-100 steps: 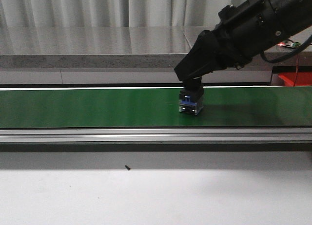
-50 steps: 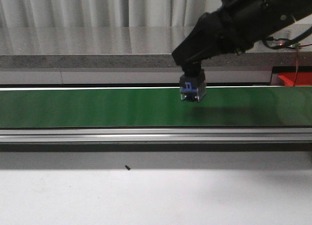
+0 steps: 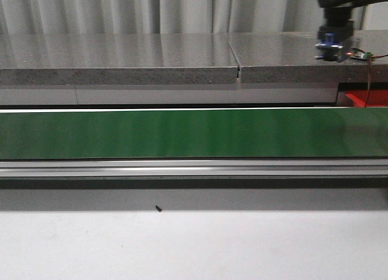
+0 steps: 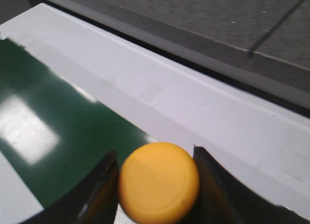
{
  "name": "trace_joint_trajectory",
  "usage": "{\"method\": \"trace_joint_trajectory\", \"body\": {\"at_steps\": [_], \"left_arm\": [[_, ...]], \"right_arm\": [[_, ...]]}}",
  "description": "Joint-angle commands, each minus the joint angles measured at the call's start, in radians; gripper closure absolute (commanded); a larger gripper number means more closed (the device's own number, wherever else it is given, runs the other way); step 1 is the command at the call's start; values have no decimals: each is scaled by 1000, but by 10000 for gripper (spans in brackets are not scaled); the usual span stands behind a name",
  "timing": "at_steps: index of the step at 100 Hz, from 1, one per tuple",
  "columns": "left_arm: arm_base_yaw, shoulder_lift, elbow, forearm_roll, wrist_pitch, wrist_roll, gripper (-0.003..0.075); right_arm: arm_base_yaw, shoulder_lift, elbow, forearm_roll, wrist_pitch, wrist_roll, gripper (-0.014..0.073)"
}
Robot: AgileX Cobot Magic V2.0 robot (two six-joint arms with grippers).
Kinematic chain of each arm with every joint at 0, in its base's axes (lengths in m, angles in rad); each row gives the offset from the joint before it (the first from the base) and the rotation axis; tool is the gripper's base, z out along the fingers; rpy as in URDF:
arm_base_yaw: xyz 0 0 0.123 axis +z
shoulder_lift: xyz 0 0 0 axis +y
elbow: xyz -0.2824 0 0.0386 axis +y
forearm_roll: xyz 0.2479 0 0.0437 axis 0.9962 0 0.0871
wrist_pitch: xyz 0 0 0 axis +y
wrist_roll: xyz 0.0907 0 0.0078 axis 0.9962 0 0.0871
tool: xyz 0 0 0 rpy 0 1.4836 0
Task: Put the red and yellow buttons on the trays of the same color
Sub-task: 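Carry the yellow button into the yellow tray and release it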
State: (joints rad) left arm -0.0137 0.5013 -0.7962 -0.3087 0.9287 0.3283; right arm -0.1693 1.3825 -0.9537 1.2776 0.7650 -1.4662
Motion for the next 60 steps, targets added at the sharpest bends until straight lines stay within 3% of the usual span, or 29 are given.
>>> {"method": "trace_joint_trajectory", "body": {"at_steps": [1, 28, 60], "left_arm": [[-6, 6, -25, -25, -70, 2, 739], [-6, 6, -25, -25, -70, 2, 739], [-6, 6, -25, -25, -70, 2, 739]], "right_arm": [[-99, -55, 1, 45, 6, 8, 475], [-321, -61, 103, 130, -251, 26, 475], [-342, -47, 123, 248, -544, 26, 475]]}}
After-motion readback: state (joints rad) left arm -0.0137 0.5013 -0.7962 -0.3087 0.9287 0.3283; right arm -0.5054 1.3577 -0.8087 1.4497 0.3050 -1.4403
